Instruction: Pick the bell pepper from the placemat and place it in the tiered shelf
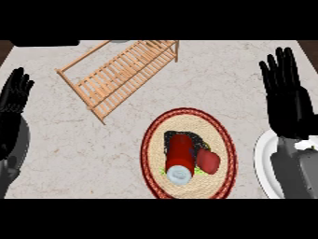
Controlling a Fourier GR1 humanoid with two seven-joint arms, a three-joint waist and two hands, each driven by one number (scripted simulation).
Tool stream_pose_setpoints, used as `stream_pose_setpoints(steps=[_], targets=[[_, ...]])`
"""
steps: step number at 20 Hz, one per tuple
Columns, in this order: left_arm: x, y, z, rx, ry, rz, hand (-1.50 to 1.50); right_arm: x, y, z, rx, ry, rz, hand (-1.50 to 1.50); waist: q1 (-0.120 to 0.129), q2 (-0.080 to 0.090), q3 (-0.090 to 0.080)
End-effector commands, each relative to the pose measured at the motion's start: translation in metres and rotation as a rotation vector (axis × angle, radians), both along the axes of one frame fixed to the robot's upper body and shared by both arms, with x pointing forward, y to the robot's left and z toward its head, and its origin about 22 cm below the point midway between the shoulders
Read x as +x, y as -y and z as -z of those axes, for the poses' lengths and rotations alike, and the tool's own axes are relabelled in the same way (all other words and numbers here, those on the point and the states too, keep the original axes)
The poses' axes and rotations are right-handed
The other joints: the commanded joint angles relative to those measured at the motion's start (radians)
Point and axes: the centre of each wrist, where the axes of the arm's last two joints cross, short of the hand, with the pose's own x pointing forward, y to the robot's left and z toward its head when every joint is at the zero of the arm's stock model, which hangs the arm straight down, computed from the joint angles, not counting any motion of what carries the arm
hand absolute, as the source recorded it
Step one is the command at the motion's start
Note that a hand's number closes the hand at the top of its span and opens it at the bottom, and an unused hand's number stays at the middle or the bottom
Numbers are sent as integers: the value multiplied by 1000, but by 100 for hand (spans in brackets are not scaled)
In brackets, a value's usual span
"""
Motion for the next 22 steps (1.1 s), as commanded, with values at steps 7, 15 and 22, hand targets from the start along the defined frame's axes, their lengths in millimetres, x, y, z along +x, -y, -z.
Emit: stream_pose_setpoints(steps=[7,15,22], targets=[[-9,19,18,-158,-186,-155,0,-15,16,18,-453,-60,342,150,-10,18,-15],[-13,60,4,-188,-206,-148,0,-93,-13,13,-260,86,-31,-150,8,16,-6],[-16,40,12,-167,-227,-153,0,-124,-5,-25,-760,-76,-203,-150,2,11,-12]])
